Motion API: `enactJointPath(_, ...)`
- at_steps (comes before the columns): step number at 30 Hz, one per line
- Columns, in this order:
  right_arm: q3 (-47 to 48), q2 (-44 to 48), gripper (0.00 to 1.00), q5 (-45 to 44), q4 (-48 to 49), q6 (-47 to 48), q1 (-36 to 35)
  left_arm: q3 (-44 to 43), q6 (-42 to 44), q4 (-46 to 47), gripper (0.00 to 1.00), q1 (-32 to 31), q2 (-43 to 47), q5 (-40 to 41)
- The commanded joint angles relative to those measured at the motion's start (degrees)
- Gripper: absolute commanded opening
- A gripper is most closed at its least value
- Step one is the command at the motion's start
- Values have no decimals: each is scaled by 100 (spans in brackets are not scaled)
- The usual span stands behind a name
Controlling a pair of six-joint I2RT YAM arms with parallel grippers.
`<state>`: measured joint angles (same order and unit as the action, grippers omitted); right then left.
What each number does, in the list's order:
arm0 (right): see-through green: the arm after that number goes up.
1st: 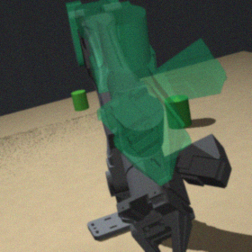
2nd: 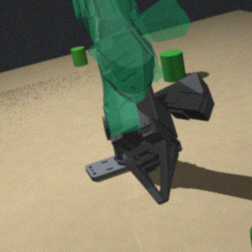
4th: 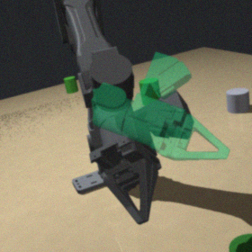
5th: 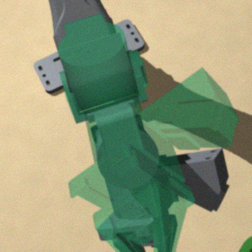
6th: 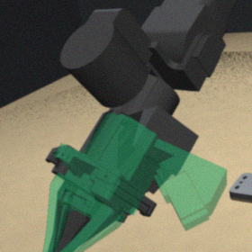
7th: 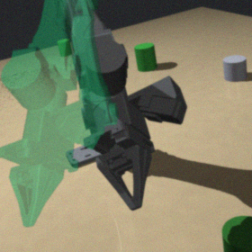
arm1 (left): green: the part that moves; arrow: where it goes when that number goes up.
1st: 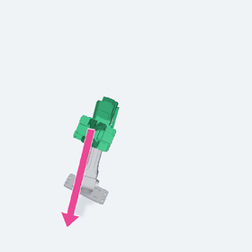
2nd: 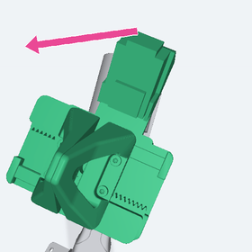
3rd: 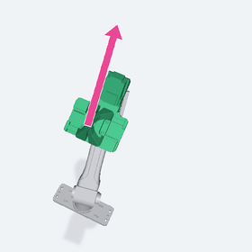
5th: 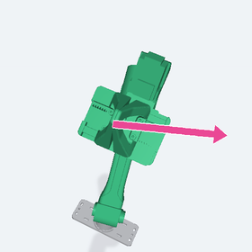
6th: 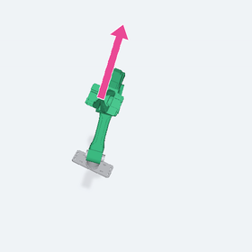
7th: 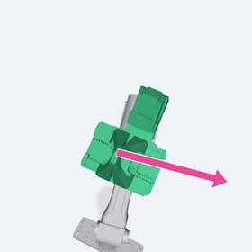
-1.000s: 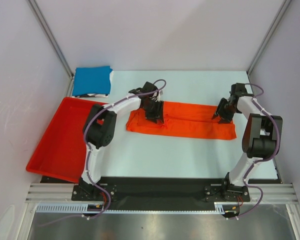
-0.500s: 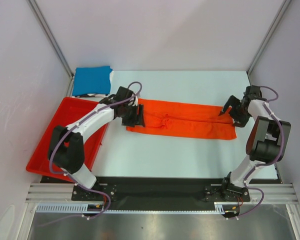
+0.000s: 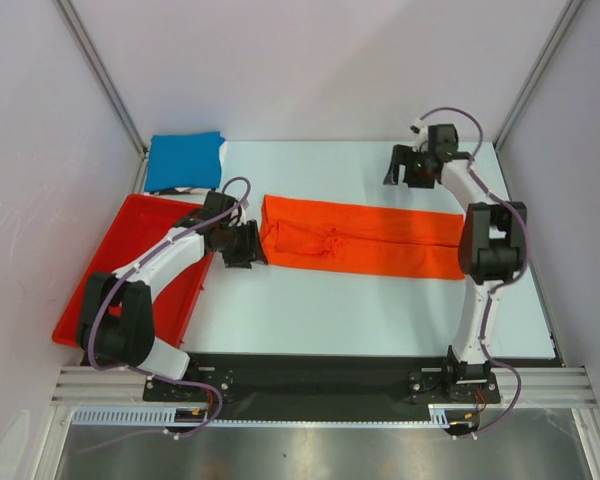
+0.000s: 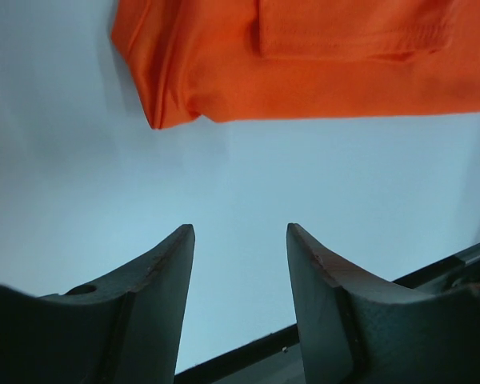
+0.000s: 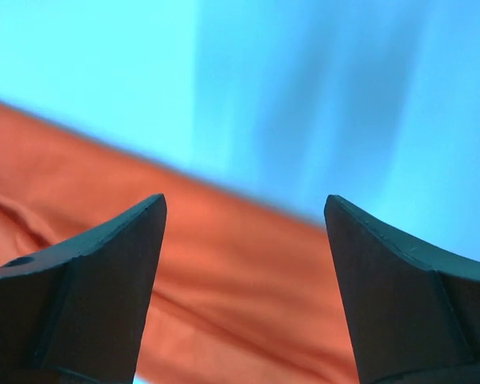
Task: Fold and stack the t-shirts
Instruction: Fold the tshirt
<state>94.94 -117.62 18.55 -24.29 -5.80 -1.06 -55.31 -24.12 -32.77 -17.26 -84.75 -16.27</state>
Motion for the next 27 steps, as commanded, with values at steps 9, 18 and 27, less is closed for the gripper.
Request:
enactJointPath(9, 1933, -1369, 85, 77, -1209, 1573, -88, 46, -541, 658, 56, 258, -331, -131)
enactJointPath(18, 1713, -1570, 58, 1028, -1350, 1917, -70, 117, -1112, 1010, 60, 363, -613, -385)
enactJointPath(27, 1528, -1597, 53, 1292, -1350, 1925, -96, 47, -1148, 1036, 58, 416, -613, -429)
